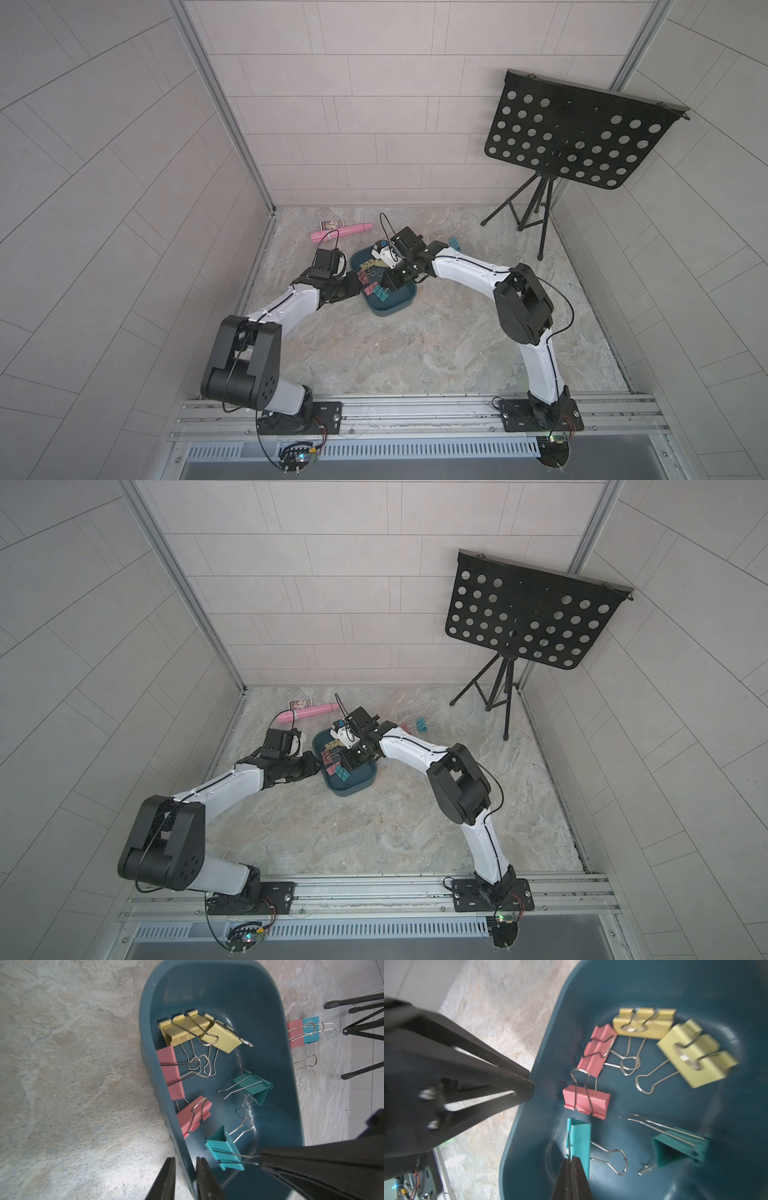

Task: Take out the binder clips from the storage box
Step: Pick up the binder clip from the storage box, then place the binder clip at the center of the board.

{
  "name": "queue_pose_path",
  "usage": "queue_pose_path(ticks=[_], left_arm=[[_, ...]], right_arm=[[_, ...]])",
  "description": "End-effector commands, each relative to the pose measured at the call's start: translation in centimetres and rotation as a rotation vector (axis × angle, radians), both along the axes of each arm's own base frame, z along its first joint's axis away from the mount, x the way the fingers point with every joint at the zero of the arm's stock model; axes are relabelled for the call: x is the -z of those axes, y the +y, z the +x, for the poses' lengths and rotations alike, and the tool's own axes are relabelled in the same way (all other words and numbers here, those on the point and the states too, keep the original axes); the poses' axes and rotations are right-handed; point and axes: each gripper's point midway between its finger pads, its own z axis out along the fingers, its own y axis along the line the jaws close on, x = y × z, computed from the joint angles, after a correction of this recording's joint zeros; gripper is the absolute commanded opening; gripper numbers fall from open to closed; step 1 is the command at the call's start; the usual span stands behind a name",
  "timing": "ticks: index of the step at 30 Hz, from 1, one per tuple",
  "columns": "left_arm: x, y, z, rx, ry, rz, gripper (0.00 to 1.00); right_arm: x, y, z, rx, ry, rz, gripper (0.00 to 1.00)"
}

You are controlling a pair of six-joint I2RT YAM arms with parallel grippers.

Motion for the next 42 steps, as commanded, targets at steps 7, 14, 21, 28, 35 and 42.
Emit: queue_pose_path(ticks=[7,14,21,28,35,42], left_arm=[[0.2,0.3,-0.4,0.006,-0.003,0.028,0.26],[0.2,0.4,-0.4,0.006,-0.002,0.030,0.26],[0.3,0.4,-0.4,0.006,0.000,0.031,0.26],[0.4,0.4,-0.3,0.005,0.000,0.032,0.26],[0.3,0.5,-0.4,0.003,-0.001,0.034,0.26],[0.3,0.4,-0.5,0.001,0.000,0.032,0.26]], right_arm=[[-6.0,-1.5,0.4,0.026,-0.068,0.105,0.00],[-8.8,-5.1,1.9,0.091,-0.086,0.157,0.00],[-10.0,-10.3,3.8,0.193,-0.094,0.177,0.00],[-9.3,-15.3,5.5,0.291,-0.071,0.187,0.00],[-7.6,-20.0,7.1,0.390,-0.041,0.176,0.00],[-4.7,-23.2,8.6,0.459,0.033,0.191,0.00]])
